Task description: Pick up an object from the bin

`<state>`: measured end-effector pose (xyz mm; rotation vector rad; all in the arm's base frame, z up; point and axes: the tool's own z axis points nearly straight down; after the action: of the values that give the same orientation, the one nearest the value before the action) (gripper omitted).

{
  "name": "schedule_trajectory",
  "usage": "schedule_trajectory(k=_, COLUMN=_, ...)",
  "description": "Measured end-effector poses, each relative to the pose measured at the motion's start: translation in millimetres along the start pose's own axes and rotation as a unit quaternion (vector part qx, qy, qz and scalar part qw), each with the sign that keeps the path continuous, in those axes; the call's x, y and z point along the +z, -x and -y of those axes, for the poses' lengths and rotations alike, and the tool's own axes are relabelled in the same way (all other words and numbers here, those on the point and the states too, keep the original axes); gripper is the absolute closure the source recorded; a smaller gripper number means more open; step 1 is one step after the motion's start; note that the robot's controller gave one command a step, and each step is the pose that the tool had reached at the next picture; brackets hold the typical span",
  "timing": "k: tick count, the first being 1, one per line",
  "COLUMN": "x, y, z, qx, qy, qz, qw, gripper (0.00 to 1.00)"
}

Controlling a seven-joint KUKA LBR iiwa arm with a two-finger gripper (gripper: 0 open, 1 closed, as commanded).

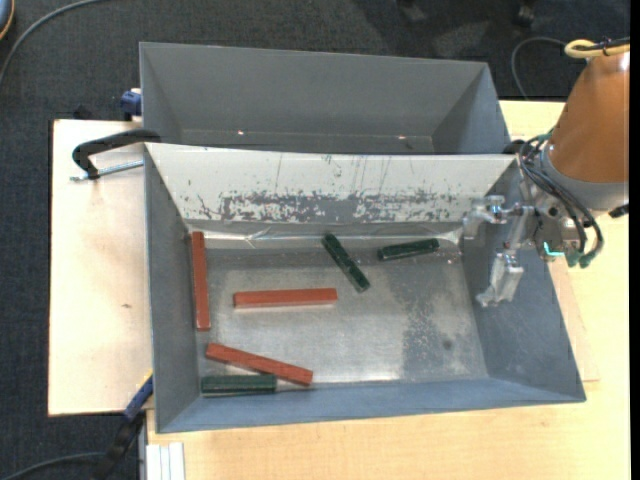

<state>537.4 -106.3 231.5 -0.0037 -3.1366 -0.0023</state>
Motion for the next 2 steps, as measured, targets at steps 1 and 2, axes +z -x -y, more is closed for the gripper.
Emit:
schedule_trajectory(k=1, x=102.7, y=-30.8, z=-78.4, qx=-0.071, qy=0.001, qz=-0.0008, qw=0.9975, gripper=0.00)
schedule_trajectory(k=2, x=71.9, y=-5.2, z=-140.7, qx=-0.016, qy=0.001, qz=0.0072, qw=0.9998, gripper=0.00)
